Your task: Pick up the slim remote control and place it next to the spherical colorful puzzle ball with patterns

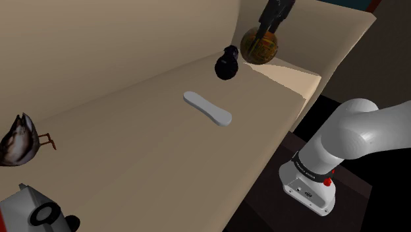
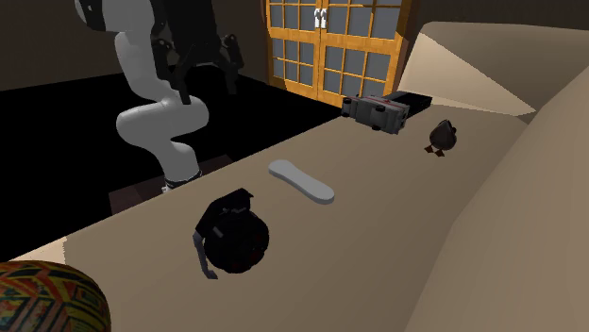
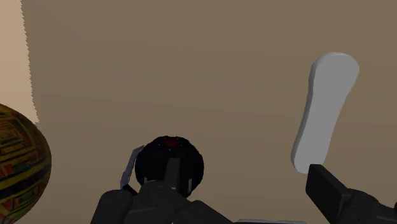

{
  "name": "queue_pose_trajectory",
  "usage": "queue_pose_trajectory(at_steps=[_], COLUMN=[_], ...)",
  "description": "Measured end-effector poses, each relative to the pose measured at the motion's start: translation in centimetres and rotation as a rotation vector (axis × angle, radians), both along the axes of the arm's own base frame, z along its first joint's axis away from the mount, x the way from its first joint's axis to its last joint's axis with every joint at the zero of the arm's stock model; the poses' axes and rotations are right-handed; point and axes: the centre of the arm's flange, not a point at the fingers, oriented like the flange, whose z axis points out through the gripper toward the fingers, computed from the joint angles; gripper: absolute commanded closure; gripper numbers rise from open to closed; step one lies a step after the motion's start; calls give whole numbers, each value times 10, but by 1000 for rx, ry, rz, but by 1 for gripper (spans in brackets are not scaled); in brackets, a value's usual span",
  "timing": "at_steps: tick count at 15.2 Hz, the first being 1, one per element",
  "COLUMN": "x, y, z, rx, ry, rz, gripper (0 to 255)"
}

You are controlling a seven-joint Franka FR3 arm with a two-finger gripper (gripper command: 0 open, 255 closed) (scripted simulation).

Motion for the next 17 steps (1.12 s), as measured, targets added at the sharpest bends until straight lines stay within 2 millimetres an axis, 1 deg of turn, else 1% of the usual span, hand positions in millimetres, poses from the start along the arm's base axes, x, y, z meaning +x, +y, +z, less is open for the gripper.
queue_pose_trajectory(at_steps=[1,3,4,8,11,12,15,16,17], x=[0,4,8,11,20,21,28,30,34], y=[0,10,20,57,83,88,120,127,139], z=[0,-10,-19,-58,-84,-94,-126,-134,-143], rx=[0,-1,-3,-9,-12,-14,-18,-20,-21], ry=[0,4,6,17,24,27,35,37,40], rz=[0,-3,-4,-14,-21,-23,-31,-33,-35], gripper=[0,0,0,0,0,0,0,0,0])
